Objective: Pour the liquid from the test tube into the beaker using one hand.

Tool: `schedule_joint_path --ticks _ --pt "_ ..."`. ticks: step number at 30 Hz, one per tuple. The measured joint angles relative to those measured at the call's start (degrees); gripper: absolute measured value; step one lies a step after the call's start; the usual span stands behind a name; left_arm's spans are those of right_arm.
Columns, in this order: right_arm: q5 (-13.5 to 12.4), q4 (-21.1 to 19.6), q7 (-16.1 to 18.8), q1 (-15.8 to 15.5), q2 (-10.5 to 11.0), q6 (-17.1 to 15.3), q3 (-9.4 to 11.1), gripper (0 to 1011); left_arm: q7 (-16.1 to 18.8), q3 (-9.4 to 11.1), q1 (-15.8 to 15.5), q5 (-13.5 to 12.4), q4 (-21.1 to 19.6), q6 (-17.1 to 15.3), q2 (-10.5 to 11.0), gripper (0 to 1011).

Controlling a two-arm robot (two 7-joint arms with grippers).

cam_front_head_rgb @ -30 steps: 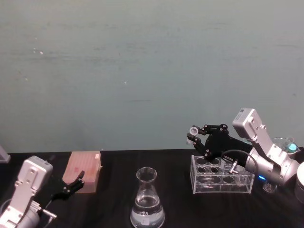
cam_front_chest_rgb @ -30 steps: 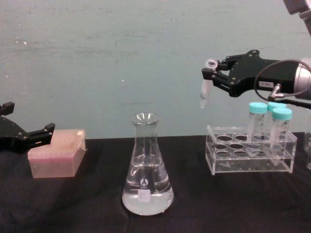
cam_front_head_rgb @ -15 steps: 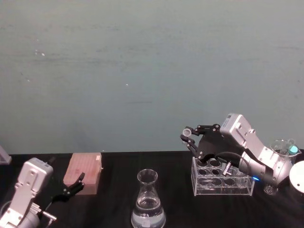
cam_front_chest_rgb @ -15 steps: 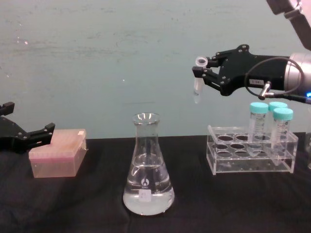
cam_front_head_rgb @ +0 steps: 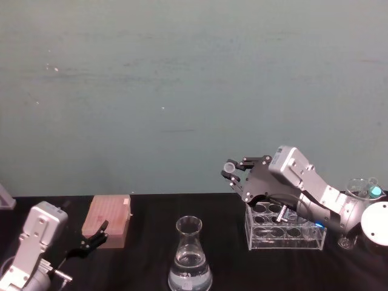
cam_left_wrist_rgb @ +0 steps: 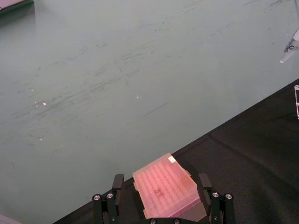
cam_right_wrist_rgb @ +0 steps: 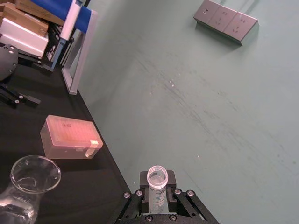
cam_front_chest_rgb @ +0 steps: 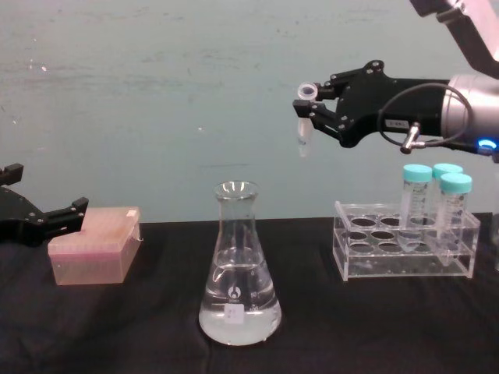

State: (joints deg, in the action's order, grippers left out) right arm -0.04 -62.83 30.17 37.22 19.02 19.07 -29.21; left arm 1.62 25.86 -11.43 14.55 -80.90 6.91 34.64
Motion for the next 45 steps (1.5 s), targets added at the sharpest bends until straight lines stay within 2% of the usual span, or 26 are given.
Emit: schedule_joint_path --ticks 14,35,45 --pt "2.10 -1.53 0.10 0.39 -0.39 0.51 -1.63 202 0.00 0.00 0.00 0.00 0.00 0.00 0.00 1000" --pt "3.58 -3.74 1.14 -0.07 -0.30 1.57 -4.07 202 0.00 0.00 0.00 0.00 0.00 0.00 0.00 1000" --pt "6.60 -4.29 -0.87 -0.40 0.20 2.55 -4.89 201 0.00 0.00 0.00 0.00 0.00 0.00 0.00 1000"
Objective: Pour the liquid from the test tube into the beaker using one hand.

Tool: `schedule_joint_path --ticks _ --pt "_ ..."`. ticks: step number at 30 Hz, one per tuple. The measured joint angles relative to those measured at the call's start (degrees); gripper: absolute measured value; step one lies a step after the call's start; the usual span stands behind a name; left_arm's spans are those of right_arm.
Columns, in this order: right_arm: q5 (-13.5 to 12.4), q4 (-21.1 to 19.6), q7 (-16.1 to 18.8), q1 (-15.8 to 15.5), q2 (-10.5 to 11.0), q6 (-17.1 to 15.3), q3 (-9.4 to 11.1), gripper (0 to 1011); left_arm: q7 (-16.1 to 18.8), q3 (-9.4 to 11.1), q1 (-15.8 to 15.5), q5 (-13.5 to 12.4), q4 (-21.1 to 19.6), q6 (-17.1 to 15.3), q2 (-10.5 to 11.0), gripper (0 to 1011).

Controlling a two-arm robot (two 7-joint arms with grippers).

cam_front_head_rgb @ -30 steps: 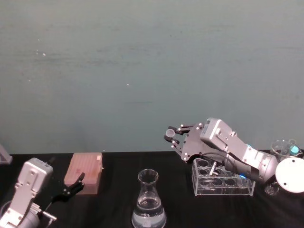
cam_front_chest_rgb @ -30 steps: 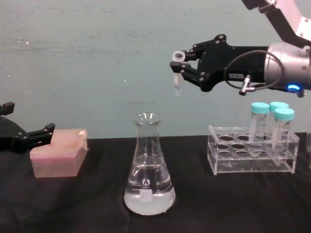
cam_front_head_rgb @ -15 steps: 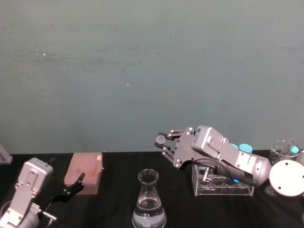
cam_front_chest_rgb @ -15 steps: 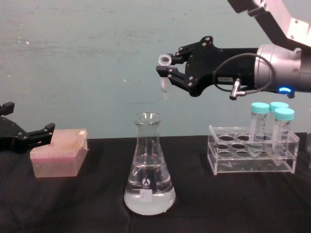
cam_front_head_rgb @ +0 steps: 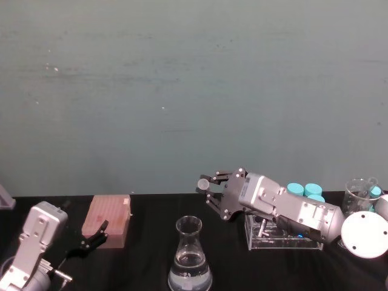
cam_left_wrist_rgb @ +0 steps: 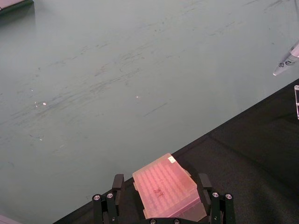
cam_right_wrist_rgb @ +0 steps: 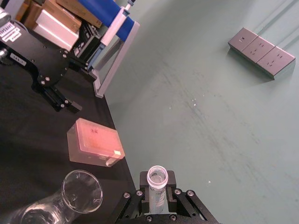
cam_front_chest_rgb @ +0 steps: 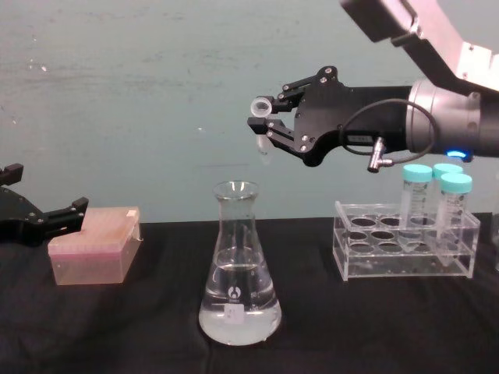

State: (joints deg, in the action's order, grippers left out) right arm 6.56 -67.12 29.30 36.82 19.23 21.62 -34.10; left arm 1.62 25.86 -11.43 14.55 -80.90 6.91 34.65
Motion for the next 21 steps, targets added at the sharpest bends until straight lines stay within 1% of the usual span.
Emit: schedule_joint_path --ticks 1,5,16,21 --pt "0.70 -0.10 -0.52 -0.04 0.02 0.16 -0.13 202 0.00 0.00 0.00 0.00 0.00 -0.01 -0.01 1000" --pt "2.19 -0.14 -1.45 -0.06 0.08 0.62 -0.37 202 0.00 0.00 0.00 0.00 0.00 0.00 -0.01 1000" --pt "5.51 -0.32 -3.10 -0.10 0.14 2.78 -1.25 201 0.00 0.00 0.00 0.00 0.00 0.00 -0.01 1000" --pt "7.59 -0.55 -4.41 -0.17 0.34 3.77 -1.58 202 0.00 0.00 0.00 0.00 0.00 0.00 0.00 1000"
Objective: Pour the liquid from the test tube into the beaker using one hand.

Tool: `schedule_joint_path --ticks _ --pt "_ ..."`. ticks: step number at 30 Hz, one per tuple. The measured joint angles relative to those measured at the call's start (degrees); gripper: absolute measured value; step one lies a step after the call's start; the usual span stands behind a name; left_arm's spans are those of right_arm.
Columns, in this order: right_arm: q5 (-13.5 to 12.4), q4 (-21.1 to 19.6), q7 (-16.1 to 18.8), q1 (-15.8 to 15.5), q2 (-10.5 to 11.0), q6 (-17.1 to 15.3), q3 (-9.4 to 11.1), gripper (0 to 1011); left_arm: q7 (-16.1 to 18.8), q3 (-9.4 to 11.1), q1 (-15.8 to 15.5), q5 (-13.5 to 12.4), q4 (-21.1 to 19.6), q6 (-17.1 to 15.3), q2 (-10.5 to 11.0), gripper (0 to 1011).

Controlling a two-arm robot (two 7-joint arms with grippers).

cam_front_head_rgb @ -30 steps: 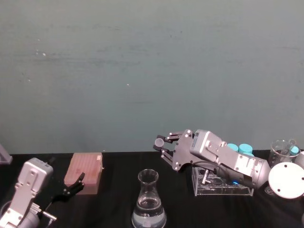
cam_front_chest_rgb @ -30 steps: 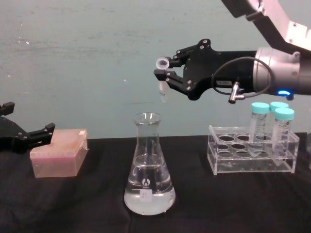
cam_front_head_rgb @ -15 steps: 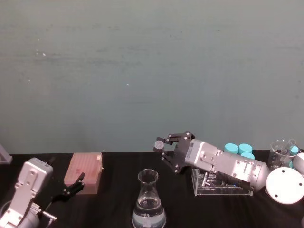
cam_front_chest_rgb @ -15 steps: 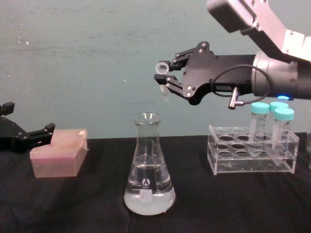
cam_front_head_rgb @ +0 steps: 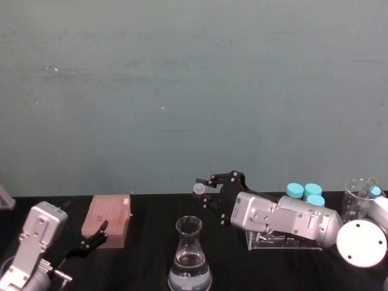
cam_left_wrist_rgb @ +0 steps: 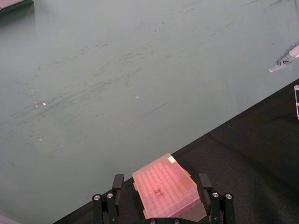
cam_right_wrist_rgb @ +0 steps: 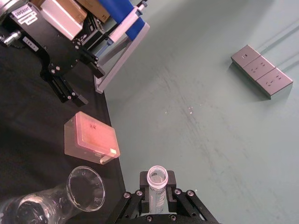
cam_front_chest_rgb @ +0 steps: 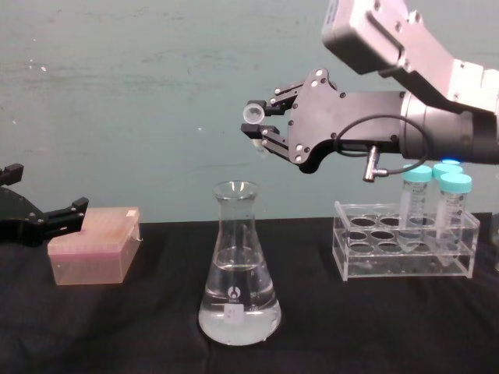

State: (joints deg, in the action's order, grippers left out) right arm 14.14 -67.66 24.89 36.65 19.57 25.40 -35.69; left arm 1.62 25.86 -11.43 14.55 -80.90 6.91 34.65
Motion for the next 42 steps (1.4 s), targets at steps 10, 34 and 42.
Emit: schedule_joint_path --ticks 10,34,42 --pt "3.66 -0.39 -2.26 -0.06 0.46 1.49 -0.38 202 0.00 0.00 0.00 0.00 0.00 0.00 0.00 1000" --pt "9.18 0.52 -5.46 0.55 0.43 3.87 -1.78 202 0.00 0.00 0.00 0.00 0.00 0.00 0.00 1000" --pt "11.63 1.09 -7.17 0.93 0.45 4.87 -2.34 202 0.00 0.00 0.00 0.00 0.00 0.00 0.00 1000"
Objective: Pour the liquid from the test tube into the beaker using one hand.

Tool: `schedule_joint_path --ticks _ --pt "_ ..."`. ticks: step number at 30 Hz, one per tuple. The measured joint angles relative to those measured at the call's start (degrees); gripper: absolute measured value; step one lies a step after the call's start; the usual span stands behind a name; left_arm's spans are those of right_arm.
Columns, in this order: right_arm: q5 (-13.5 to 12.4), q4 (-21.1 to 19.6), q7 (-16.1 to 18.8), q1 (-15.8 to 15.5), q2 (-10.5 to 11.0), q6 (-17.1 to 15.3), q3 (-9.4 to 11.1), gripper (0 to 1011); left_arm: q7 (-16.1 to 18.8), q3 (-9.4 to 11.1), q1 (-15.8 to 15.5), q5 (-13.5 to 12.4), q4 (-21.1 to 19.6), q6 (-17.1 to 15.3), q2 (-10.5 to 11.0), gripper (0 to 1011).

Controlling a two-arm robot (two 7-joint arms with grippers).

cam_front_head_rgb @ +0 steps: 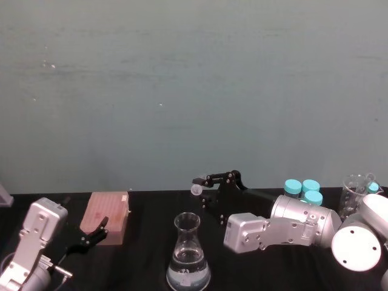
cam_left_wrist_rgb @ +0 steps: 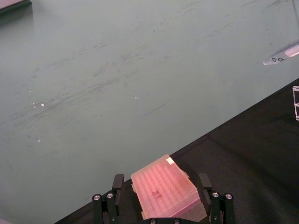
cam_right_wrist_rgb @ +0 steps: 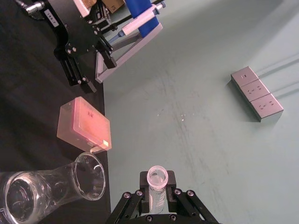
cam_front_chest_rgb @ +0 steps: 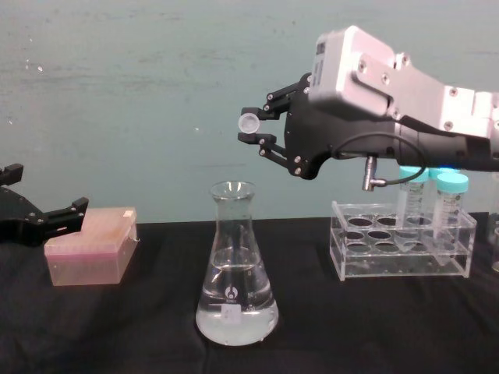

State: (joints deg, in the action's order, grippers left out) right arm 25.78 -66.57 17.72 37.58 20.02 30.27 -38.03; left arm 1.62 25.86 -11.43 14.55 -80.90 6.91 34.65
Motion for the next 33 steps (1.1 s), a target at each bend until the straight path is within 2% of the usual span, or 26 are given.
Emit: schedule_joint_path --ticks 33 --pt "10.55 1.08 -8.18 1.58 0.20 1.66 -3.11 201 0.00 0.00 0.00 0.00 0.00 0.00 0.00 1000"
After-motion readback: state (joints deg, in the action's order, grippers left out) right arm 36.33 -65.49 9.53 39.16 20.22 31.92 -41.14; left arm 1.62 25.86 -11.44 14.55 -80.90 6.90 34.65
